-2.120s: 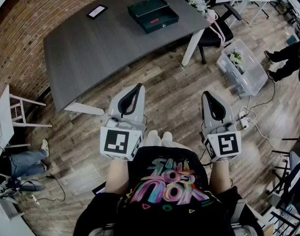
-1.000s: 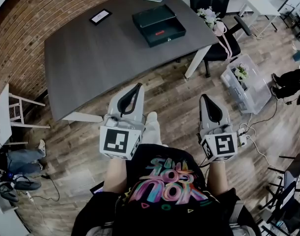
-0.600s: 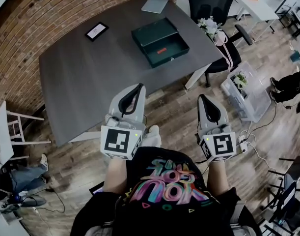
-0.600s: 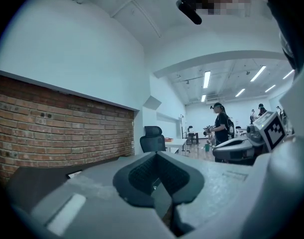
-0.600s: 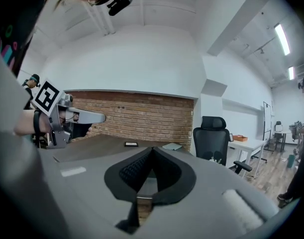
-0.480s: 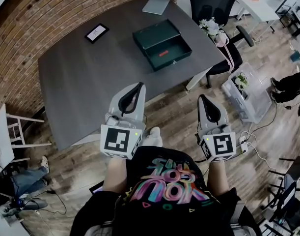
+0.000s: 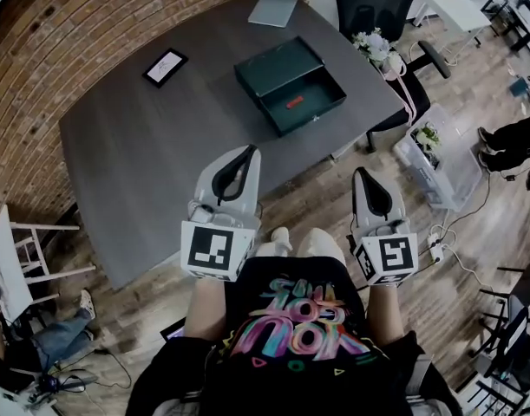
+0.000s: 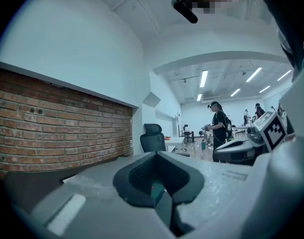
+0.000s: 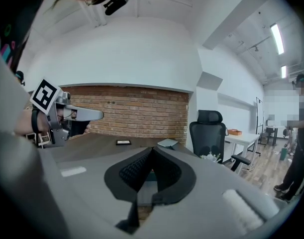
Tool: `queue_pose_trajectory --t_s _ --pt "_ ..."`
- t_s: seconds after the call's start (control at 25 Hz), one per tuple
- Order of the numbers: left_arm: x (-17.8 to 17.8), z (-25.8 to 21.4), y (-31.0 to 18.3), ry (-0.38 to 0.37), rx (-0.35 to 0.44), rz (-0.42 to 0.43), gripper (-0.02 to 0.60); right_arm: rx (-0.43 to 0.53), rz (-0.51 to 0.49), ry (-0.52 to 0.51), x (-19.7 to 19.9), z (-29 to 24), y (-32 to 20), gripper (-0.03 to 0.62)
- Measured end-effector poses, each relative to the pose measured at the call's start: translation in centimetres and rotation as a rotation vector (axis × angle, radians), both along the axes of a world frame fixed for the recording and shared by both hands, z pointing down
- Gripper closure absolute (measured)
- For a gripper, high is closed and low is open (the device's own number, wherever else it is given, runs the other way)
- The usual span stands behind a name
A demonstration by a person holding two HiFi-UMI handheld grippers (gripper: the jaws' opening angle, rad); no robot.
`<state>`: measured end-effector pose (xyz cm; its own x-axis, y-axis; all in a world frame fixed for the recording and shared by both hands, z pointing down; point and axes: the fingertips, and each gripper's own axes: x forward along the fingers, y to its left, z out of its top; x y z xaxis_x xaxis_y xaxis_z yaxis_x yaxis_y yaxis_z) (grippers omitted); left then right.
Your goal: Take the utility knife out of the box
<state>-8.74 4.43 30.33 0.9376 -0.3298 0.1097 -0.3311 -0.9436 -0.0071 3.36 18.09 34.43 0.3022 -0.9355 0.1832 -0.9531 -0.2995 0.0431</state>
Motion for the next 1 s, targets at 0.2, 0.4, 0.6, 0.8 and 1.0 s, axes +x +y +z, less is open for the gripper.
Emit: queue_pose_trajectory --t_s 0.2,0.4,0.6,0.8,1.0 --pt "1.3 1.2 -0.4 -0.01 -0.024 0.03 0.581 -0.026 0.018 -0.016 0.6 1.1 -0.2 0.595" --pt "3.1 1.9 -1.8 -0.015 -0.028 0.02 0.581 -0.037 0.004 -0.03 2.6 2.2 -1.9 0.595" --pt "5.8 1.9 -4.9 -0.017 -0.03 -0.015 0.581 -0.037 -0.04 -0.031 5.6 2.2 -5.7 0.595" --pt "9.5 1.7 -8.3 -0.019 -0.028 -0.077 0.581 -0.057 -0.123 -0.028 9.8 2.5 -10.2 0.595" --pt "13.1 1.6 -12.4 -0.025 -0.049 -0.158 0.581 -0.078 -0.23 -0.029 13.8 2.2 -16.0 0.595"
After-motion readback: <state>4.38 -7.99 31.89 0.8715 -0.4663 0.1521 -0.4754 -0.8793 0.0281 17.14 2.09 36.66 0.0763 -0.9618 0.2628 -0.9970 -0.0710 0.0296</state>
